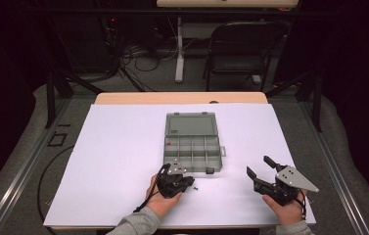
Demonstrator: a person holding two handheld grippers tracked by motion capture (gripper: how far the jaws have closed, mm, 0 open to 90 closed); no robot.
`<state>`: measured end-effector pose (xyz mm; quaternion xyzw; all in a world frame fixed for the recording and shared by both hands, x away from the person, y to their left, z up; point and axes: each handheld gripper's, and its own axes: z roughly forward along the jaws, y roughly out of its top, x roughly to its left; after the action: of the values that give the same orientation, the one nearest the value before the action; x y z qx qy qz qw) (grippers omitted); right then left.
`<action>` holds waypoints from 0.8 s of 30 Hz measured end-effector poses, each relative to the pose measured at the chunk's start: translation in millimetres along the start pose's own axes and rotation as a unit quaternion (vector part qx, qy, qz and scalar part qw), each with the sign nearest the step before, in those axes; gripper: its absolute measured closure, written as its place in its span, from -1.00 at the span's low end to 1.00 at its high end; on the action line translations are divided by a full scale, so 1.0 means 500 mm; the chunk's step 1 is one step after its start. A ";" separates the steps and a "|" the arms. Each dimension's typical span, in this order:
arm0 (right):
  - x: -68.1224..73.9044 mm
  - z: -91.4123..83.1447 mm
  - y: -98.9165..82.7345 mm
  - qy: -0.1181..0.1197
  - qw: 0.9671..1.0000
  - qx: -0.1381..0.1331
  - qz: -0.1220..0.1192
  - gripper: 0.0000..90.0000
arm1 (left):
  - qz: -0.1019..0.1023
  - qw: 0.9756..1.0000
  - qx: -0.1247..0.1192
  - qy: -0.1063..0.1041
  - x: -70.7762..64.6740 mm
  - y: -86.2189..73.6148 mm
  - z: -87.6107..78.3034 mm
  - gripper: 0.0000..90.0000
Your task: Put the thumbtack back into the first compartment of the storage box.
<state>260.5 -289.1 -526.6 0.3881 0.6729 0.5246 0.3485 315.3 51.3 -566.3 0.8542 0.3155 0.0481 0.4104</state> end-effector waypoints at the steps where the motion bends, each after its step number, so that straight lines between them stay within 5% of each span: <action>1: 0.000 -0.001 0.000 0.000 1.000 0.000 -0.001 -0.39 | 0.000 1.000 0.000 0.001 0.000 0.000 0.000 0.90; 10: -0.002 -0.002 0.000 0.001 1.000 -0.001 0.001 -0.39 | 0.003 1.000 -0.019 0.006 0.001 0.005 -0.028 0.90; 15: -0.001 -0.002 0.000 0.001 1.000 -0.001 0.001 -0.39 | -0.013 0.999 -0.045 -0.001 0.011 0.011 -0.066 0.90; 24: -0.002 -0.003 0.001 0.002 1.000 -0.003 0.001 -0.39 | -0.035 0.994 -0.103 0.027 0.045 0.021 -0.158 0.90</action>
<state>259.7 -290.4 -526.0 0.3868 0.6716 0.5276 0.3478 311.6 112.4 -510.5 0.7945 0.3495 0.0889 0.4886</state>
